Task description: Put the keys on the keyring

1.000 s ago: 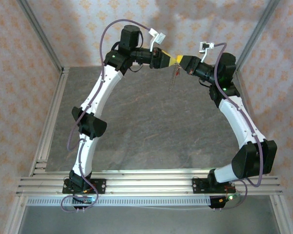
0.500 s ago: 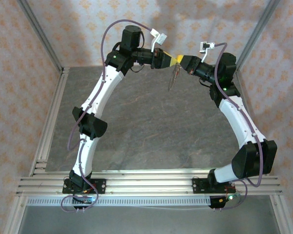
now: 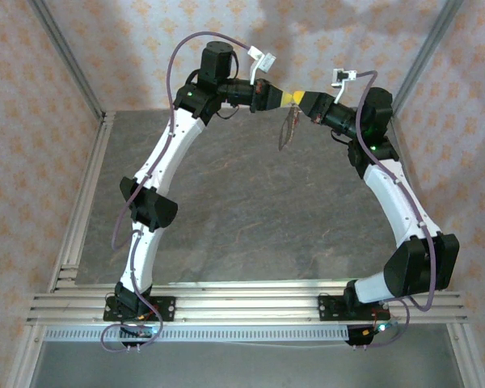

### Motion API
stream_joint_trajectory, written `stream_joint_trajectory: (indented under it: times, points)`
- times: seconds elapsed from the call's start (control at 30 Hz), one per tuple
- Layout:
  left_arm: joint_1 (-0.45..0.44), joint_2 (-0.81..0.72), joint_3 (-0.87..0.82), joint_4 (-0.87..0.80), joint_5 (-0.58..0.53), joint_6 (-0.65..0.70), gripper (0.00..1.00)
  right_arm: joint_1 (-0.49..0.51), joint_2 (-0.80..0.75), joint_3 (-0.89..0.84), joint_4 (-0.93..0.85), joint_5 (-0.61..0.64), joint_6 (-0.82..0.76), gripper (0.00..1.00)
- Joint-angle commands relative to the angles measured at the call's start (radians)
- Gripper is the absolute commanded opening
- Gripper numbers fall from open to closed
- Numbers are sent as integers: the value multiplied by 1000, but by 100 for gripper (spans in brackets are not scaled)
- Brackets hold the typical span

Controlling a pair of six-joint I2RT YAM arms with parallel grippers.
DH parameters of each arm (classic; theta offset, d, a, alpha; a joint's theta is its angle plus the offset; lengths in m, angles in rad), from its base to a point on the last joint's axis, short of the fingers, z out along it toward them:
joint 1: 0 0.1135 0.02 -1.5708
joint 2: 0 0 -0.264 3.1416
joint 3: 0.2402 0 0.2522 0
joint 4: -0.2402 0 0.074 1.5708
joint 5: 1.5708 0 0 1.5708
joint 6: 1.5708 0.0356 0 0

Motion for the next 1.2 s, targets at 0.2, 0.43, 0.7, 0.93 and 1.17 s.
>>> stream_joint_trajectory:
  times: [0.2,0.43,0.7,0.93,1.17]
  points:
    - [-30,15,18,85,-4,-34,16,0,-27,0,20,-20,-12,0]
    - [-37,22,18,82,-8,-35,19,1,-29,-1,17,-19,-16,0]
    - [-47,22,19,79,-9,-27,22,0,-28,3,13,-19,-16,0]
    - [-60,27,18,75,-14,-25,0,1,-28,2,16,-11,-8,0]
    - [-71,16,-8,96,-57,-27,0,0,-28,7,19,21,10,0]
